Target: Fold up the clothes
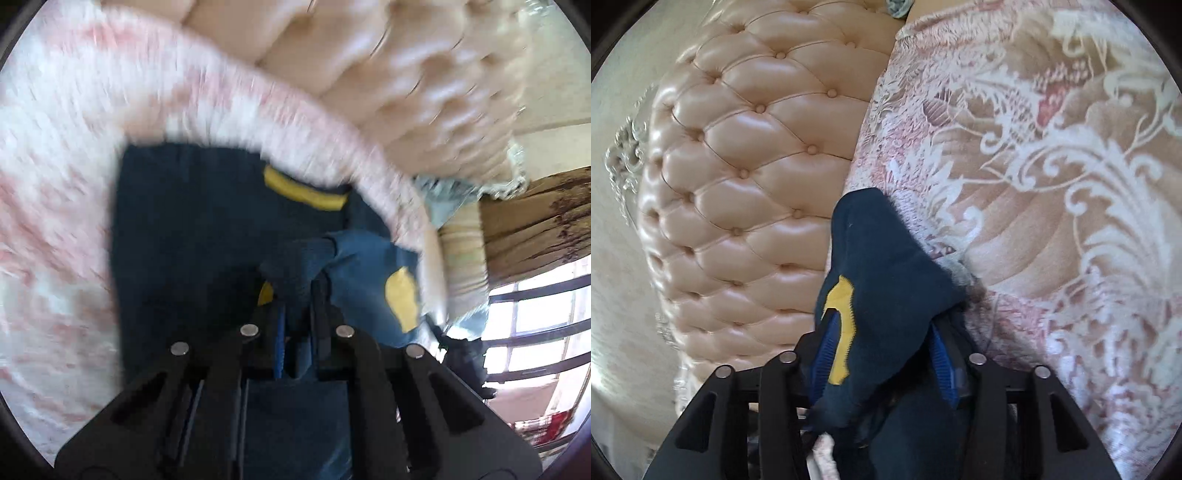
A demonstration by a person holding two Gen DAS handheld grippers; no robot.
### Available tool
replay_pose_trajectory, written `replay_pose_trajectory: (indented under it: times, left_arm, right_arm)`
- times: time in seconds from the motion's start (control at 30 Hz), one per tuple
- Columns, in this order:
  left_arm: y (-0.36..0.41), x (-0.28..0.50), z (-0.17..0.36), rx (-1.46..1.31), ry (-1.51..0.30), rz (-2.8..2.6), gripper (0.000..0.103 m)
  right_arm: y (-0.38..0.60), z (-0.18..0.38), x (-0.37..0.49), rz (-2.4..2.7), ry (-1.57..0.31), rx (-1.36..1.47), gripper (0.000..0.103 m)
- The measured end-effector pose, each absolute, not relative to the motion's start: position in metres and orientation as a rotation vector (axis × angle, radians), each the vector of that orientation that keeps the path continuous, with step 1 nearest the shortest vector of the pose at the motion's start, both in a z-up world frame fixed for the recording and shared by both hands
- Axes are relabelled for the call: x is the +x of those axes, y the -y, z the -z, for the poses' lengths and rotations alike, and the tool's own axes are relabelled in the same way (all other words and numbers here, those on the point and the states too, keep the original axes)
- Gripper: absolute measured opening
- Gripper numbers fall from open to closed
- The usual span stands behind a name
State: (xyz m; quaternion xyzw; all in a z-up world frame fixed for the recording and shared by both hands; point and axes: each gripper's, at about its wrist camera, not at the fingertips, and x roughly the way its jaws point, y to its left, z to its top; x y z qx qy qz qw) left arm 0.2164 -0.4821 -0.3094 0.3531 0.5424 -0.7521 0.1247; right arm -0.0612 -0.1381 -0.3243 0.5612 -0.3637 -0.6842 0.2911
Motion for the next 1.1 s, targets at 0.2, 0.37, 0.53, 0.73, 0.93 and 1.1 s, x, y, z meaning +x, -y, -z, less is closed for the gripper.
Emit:
replay_pose_trajectory:
  times: [0.2,0.37,0.53,0.73,0.93,1.1]
  left_arm:
    - [0.487,0.241,0.348,1.067,-1.666,2.029,0.012]
    - [0.482,0.244,0.366,1.055,-1.688,1.999,0.012]
    - [0.486,0.246,0.359,1.077,-1.678,1.978,0.018]
    - [0.493,0.269,0.340,0.995,-1.670,1.959,0.038]
    - [0.488,0.267,0.306,0.814,-1.607,2.107,0.042]
    - [0.476,0.222,0.312,0.862,-1.610,2.192,0.039]
  right_arm:
    - [0.161,0.308,-0.044,2.014,0.644,1.441,0.042]
    - [0.158,0.308,-0.042,1.995,0.556,1.407,0.042]
    - [0.138,0.305,-0.040,1.902,0.608,1.462,0.046]
    - [0.081,0.287,-0.041,1.930,0.736,1.457,0.059]
    - [0.086,0.279,-0.054,1.844,0.803,1.446,0.059]
    - [0.170,0.254,-0.066,1.694,0.698,1.354,0.059]
